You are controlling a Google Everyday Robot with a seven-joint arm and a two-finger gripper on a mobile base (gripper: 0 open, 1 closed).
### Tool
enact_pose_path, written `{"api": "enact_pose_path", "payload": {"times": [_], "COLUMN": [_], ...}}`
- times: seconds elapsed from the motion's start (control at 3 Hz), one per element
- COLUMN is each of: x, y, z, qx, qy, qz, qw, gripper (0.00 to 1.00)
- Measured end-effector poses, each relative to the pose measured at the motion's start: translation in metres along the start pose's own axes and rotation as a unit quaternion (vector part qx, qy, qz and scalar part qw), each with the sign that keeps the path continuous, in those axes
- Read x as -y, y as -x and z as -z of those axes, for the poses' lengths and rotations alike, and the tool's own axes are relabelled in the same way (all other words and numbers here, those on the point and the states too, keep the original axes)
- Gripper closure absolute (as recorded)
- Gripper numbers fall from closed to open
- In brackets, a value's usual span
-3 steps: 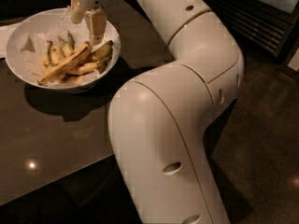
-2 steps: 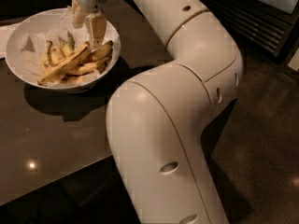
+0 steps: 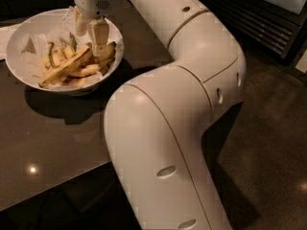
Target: Pick banana from white bowl
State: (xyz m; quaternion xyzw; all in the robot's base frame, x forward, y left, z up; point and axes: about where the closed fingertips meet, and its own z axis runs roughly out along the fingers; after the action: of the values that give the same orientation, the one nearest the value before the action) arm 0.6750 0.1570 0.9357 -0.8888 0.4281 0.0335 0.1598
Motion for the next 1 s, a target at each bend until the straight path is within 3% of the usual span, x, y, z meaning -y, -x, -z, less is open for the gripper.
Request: {"api": "enact_pose_path", "payload": {"times": [1.0], "x": [0.0006], "y": [0.0009], "z": [-0.0122], "qx": [-0.014], "qy": [0.018], "qz": [0.031], "qw": [0.9993], "gripper": [0.41]}}
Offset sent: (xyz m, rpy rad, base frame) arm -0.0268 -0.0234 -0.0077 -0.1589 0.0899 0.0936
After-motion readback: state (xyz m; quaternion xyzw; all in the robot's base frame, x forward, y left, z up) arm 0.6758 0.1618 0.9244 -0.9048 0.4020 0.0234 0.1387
